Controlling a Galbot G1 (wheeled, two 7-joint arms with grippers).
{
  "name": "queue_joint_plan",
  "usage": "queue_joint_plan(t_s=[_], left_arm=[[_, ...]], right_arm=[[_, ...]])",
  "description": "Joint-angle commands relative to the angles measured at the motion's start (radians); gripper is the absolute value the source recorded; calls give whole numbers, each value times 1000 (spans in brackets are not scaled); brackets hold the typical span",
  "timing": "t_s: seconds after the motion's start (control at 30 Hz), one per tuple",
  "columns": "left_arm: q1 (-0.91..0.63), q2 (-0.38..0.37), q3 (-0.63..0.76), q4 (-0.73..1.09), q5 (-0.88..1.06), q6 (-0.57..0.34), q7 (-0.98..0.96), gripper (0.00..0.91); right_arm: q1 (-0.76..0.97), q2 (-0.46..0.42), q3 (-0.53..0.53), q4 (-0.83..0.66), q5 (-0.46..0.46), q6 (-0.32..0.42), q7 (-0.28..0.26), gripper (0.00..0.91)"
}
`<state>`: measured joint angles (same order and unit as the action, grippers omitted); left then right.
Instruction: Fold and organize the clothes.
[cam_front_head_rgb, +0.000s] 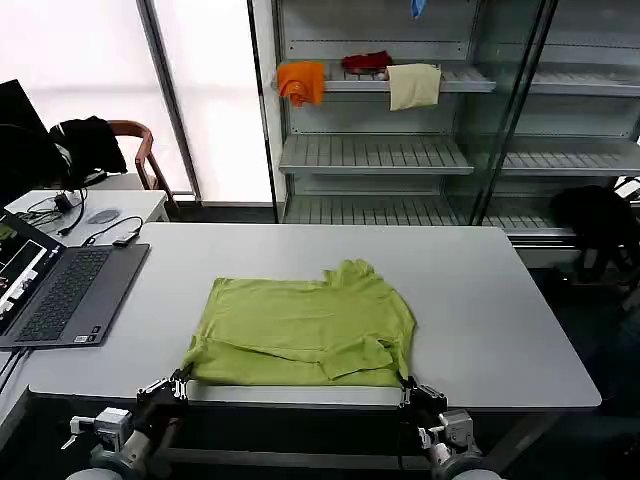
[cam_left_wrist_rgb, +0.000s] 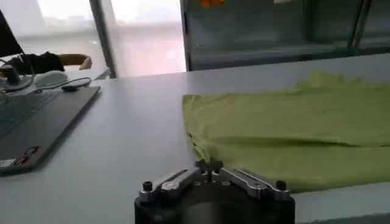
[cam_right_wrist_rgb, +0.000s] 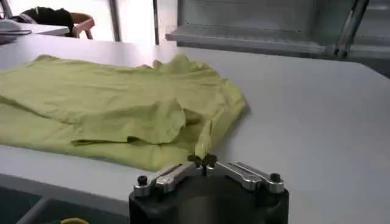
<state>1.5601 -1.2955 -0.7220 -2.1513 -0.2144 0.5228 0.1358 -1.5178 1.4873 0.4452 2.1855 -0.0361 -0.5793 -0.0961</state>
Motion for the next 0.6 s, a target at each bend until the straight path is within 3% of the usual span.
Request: queue_joint_plan(t_s=[0.03, 0.3, 0.6], left_arm=[[20, -2, -8, -14, -13, -13, -30, 907], [-61, -19, -74, -25, -15, -10, -48, 907], [-234, -11, -52, 70, -31, 4, -30, 907]], right_arm=[[-2, 10, 6, 18, 10, 1, 23, 907], [117, 23, 35, 31, 2, 0, 41, 907], [343, 36, -5, -123, 9, -5, 11, 907]])
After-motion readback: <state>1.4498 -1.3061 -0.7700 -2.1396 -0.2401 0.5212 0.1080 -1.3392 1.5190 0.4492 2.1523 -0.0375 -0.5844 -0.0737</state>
